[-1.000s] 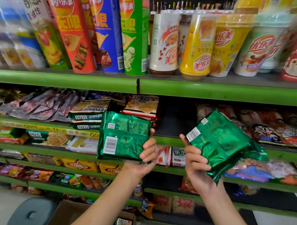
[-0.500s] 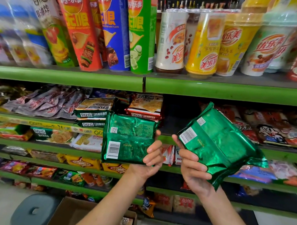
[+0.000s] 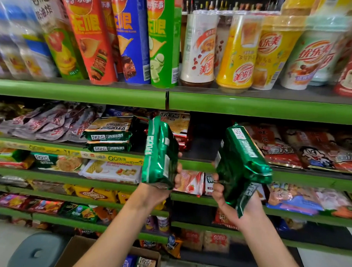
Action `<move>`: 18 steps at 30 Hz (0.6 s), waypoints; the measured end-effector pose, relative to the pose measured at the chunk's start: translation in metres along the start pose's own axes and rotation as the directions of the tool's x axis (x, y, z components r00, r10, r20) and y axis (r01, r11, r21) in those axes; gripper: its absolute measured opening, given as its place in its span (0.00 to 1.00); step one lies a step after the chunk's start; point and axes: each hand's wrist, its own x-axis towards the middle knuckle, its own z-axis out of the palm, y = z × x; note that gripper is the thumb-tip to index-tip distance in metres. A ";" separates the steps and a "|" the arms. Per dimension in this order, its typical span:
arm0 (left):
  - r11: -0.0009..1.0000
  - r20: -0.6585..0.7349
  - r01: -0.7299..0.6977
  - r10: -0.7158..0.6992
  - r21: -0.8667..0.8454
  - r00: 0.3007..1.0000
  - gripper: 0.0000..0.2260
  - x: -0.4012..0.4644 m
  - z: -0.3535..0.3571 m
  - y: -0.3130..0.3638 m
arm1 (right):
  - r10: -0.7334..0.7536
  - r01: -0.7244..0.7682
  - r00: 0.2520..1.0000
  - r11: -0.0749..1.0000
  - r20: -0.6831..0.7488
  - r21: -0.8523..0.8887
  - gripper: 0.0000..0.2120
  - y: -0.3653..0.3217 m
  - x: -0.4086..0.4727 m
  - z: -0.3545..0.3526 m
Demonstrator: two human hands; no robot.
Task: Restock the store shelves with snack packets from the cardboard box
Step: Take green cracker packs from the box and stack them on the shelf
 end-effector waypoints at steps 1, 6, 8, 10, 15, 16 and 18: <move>0.997 -0.042 -0.025 0.027 0.068 0.999 0.15 0.000 -0.003 0.005 | -0.049 0.047 0.998 0.998 -0.046 -0.043 0.13 -0.003 -0.002 0.000; 0.941 -0.220 -0.100 0.178 0.324 0.959 0.20 -0.003 -0.017 0.031 | -0.187 0.167 0.971 0.976 -0.148 -0.138 0.15 -0.020 -0.002 -0.016; 0.941 -0.217 -0.104 0.180 0.321 0.959 0.19 -0.008 -0.017 0.034 | -0.229 0.202 0.961 0.964 -0.154 -0.170 0.12 -0.022 -0.004 -0.016; 0.954 -0.216 -0.088 0.154 0.286 0.964 0.21 -0.010 -0.016 0.034 | -0.258 0.229 0.950 0.958 -0.174 -0.171 0.10 -0.021 -0.003 -0.015; 0.989 -0.170 -0.080 0.101 0.123 0.980 0.20 -0.012 -0.009 0.020 | -0.271 0.272 0.953 0.962 -0.137 -0.013 0.26 -0.014 0.004 -0.014; 0.992 -0.156 -0.070 0.087 0.109 0.984 0.20 -0.013 -0.005 0.014 | -0.286 0.286 0.950 0.958 -0.125 -0.018 0.28 -0.012 0.006 -0.013; 0.990 -0.126 -0.037 0.055 0.138 0.991 0.20 -0.013 0.009 0.003 | -0.323 0.318 0.940 0.946 -0.113 -0.055 0.27 -0.008 0.010 -0.010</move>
